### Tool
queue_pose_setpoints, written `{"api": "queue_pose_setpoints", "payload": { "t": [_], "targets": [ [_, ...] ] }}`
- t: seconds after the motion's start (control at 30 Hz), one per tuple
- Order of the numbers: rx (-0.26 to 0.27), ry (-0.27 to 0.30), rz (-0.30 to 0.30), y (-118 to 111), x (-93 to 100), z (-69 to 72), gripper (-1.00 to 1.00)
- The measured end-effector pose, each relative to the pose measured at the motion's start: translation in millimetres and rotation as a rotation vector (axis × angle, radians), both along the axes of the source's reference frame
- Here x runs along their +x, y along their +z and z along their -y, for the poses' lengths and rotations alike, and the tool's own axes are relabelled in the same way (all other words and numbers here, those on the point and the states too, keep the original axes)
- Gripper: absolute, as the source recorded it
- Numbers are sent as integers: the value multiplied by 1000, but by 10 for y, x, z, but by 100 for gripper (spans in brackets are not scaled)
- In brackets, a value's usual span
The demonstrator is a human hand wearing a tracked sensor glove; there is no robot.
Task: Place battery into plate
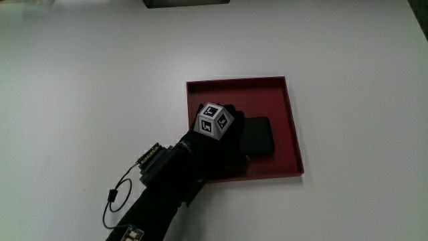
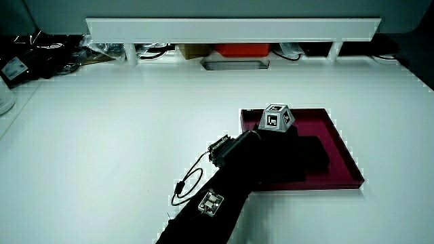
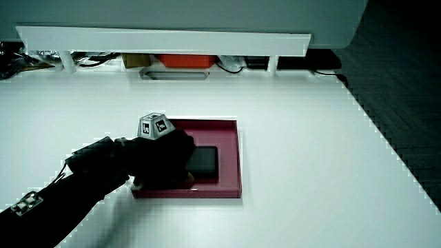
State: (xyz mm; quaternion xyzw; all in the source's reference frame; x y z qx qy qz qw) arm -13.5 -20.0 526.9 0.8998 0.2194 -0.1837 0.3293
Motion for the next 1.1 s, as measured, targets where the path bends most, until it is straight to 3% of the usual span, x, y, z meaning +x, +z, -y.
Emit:
{"api": "queue_pose_setpoints", "payload": {
  "t": [0.37,0.5,0.53,0.57,0.63,0.67,0.7,0.73,0.77,0.8,0.83,0.87,0.9,0.93,0.97,1.03,1.07,1.1],
  "targets": [
    [-17,-9,23,-9,-37,-30,-73],
    [10,-5,2,-133,-110,-2,-85],
    [26,1,-26,-104,-143,13,-88],
    [59,29,-57,-106,-184,27,-91],
    [84,19,-97,-228,-290,38,-97],
    [135,78,-143,-291,-346,48,-100],
    [123,25,-195,-243,-426,40,-100],
    [98,24,-89,-662,-489,34,-100],
    [169,80,-97,-778,-561,32,-100],
    [118,16,-122,-846,-644,10,-100],
    [160,29,-119,-918,-705,1,-100],
    [154,33,-116,-940,-772,-5,-100],
    [189,80,-127,-1006,-837,-2,-100],
    [160,52,-138,-1016,-917,-7,-100],
    [157,33,-111,-1076,-978,-17,-100],
    [149,30,-139,-1128,-1126,-25,-100],
    [142,-2,-155,-1130,-1217,-45,-100],
    [214,35,-154,-1256,-1266,-51,-100]
  ]
}}
